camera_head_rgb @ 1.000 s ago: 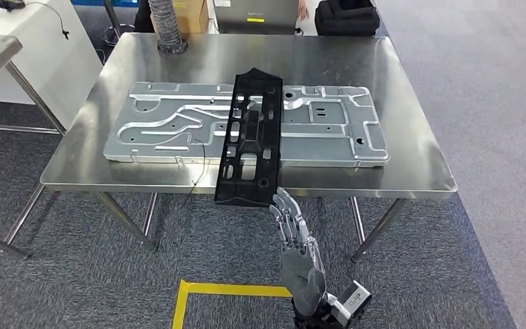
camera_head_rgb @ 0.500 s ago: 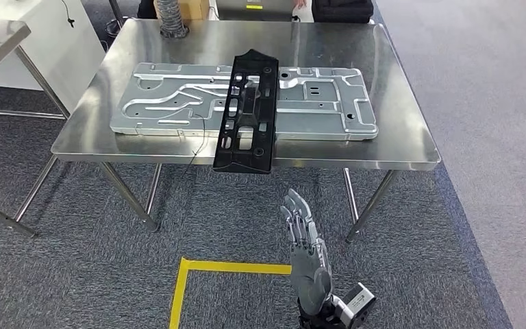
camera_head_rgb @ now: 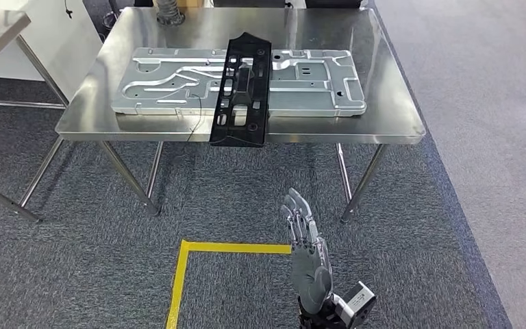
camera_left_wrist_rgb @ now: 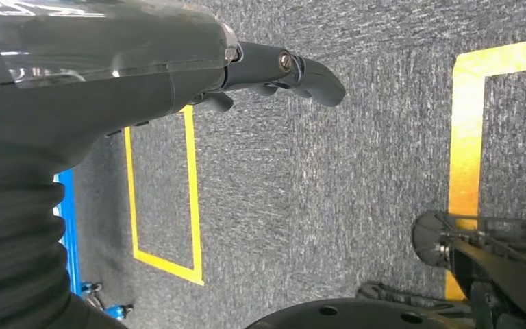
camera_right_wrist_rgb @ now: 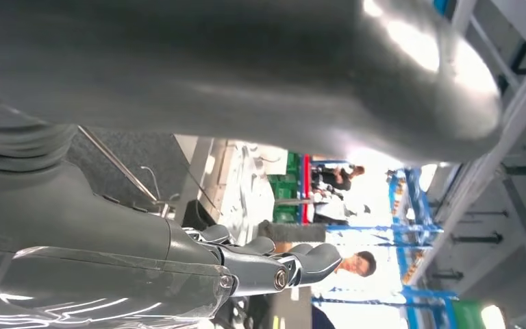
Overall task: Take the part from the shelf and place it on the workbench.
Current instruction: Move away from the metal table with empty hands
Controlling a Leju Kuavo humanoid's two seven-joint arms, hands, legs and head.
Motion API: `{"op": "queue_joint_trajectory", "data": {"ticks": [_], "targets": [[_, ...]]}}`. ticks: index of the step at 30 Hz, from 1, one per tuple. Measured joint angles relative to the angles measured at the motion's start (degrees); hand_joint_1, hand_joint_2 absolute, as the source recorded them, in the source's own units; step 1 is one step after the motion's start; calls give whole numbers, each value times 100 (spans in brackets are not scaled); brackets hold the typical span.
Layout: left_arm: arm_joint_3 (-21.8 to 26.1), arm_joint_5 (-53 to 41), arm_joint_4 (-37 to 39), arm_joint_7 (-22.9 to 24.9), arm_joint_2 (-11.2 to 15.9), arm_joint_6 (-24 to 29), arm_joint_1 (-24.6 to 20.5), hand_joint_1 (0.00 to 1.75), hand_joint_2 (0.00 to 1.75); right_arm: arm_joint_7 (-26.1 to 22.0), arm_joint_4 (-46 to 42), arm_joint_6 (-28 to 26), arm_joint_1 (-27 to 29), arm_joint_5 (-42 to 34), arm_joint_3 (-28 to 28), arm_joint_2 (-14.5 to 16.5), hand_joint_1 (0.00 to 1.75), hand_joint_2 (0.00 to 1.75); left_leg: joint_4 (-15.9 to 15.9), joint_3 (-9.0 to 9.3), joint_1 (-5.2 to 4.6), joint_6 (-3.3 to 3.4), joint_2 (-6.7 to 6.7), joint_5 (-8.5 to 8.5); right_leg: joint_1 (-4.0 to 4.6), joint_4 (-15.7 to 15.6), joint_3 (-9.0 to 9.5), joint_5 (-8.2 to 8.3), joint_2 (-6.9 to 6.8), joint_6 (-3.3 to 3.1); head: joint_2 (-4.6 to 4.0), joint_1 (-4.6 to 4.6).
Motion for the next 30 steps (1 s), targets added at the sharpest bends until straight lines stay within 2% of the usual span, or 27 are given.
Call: {"op": "queue_joint_trajectory", "data": {"ticks": [1,2,3,4,6,7,8,9,10,11,12,13,14,15,17,18,19,21,22,23,24,25,26,27,28,29,30], "targets": [[0,-1,0,-2,5,0,0,0,0,-3,2,-2,5,3,0,-1,0,0,-21,-11,4,-37,-6,45,-7,-3,-30,39,-6,-47,0,0],[0,-1,0,-4,10,-1,-1,0,0,-5,1,-5,6,7,0,-1,0,0,-5,-39,8,-66,-10,13,-12,-8,-70,92,-15,-92,0,0],[0,-3,0,-7,13,-3,-3,0,0,-5,1,-8,6,13,0,-1,0,0,95,-87,7,-91,-13,-125,-15,-13,-120,152,-31,-143,0,0],[0,-4,0,-8,16,-6,-8,0,0,-5,1,-13,7,21,0,0,0,0,306,-161,6,-112,-16,-364,-15,-19,-178,217,-49,-187,0,0],[0,-7,0,-10,18,-11,-22,0,0,-1,0,-28,13,45,0,1,0,0,1052,-350,7,-134,-18,-954,20,-2,-320,331,-73,-238,0,0],[0,-7,0,-11,20,-11,-29,0,0,7,0,-38,16,59,0,1,0,0,1439,-422,6,-139,-19,-1124,42,16,-401,383,-79,-249,0,0],[0,-7,0,-11,21,-11,-34,0,0,15,0,-46,17,72,0,1,0,0,1709,-435,6,-137,-20,-1156,63,45,-491,431,-83,-257,0,0],[0,-6,0,-9,22,-10,-35,0,0,27,0,-51,17,82,0,1,0,0,1796,-368,6,-128,-22,-1066,80,85,-585,473,-82,-259,0,0],[0,-6,0,-3,23,-10,-28,0,0,37,0,-50,17,87,0,2,0,0,1669,-203,5,-112,-23,-910,92,131,-679,508,-77,-255,0,0],[0,-5,0,6,23,-7,-14,0,0,45,-1,-43,17,90,0,4,0,0,1365,48,5,-91,-24,-783,101,184,-765,537,-67,-247,0,0],[0,-4,0,14,23,-3,3,0,0,53,-3,-32,16,91,-1,7,0,0,954,345,2,-67,-27,-742,114,238,-843,558,-56,-235,0,0],[0,-4,0,21,22,1,22,0,0,60,-8,-17,14,91,-1,9,0,0,564,603,-3,-39,-37,-770,124,284,-907,580,-48,-216,0,0],[0,-3,0,22,20,5,38,0,0,65,-13,-2,12,92,-2,11,0,0,281,772,-14,-14,-47,-832,131,321,-958,607,-44,-191,0,0],[0,-2,0,20,18,7,46,0,0,69,-17,9,10,94,-2,13,0,0,123,841,-27,9,-59,-880,136,343,-1004,641,-43,-163,0,0],[0,1,-1,7,7,7,55,0,0,75,-21,21,10,94,-2,14,0,0,52,773,-16,72,-53,-836,146,385,-1087,680,-29,-97,0,0],[0,2,-2,-2,3,7,56,0,0,77,-23,24,11,94,-2,16,0,0,38,718,2,113,-39,-785,143,470,-1142,585,-20,-60,0,1],[0,3,-2,-9,-2,7,56,0,0,81,-25,25,11,94,-2,17,0,0,24,655,21,152,-21,-725,131,649,-1212,390,-14,-21,0,2],[0,5,-2,-23,-3,7,50,0,0,91,-28,28,9,93,-2,19,0,0,24,515,23,189,3,-611,73,1259,-1375,-166,-20,47,0,3],[0,8,-2,-28,-3,7,47,0,0,96,-28,31,9,93,-2,19,0,0,28,437,19,189,11,-552,49,1594,-1436,-360,-26,69,0,3],[0,12,-2,-36,-3,7,42,0,0,101,-28,34,9,93,-2,19,0,0,34,351,17,183,18,-488,32,1834,-1445,-414,-28,83,0,2],[0,17,-2,-41,-3,7,36,0,0,104,-28,38,8,93,-2,19,0,0,42,256,18,175,23,-421,20,1926,-1383,-329,-29,90,0,2],[0,23,-2,-46,-3,7,30,0,0,109,-28,42,7,93,-2,20,0,0,52,159,18,163,27,-352,10,1834,-1228,-148,-30,90,0,2],[0,28,-2,-54,-3,7,23,0,0,113,-29,48,3,93,-2,22,0,0,64,72,18,148,26,-284,3,1560,-976,31,-28,85,0,2],[0,31,-2,-60,-3,8,16,0,0,118,-32,58,-5,93,-2,27,0,0,77,3,15,126,18,-220,2,1139,-644,97,-22,69,0,2],[0,33,-2,-68,-3,9,12,0,0,122,-38,74,-17,93,-2,33,0,0,86,-40,11,99,8,-164,8,663,-309,59,-12,43,0,2],[0,34,-2,-76,-3,11,9,0,0,128,-44,94,-29,93,-2,40,0,0,82,-54,10,67,-2,-106,16,299,-65,-18,-2,9,0,2],[0,34,-2,-81,-1,15,9,0,0,133,-49,111,-39,93,-2,48,0,0,65,-57,15,32,-10,-45,29,66,75,-93,6,-30,1,2]]}}
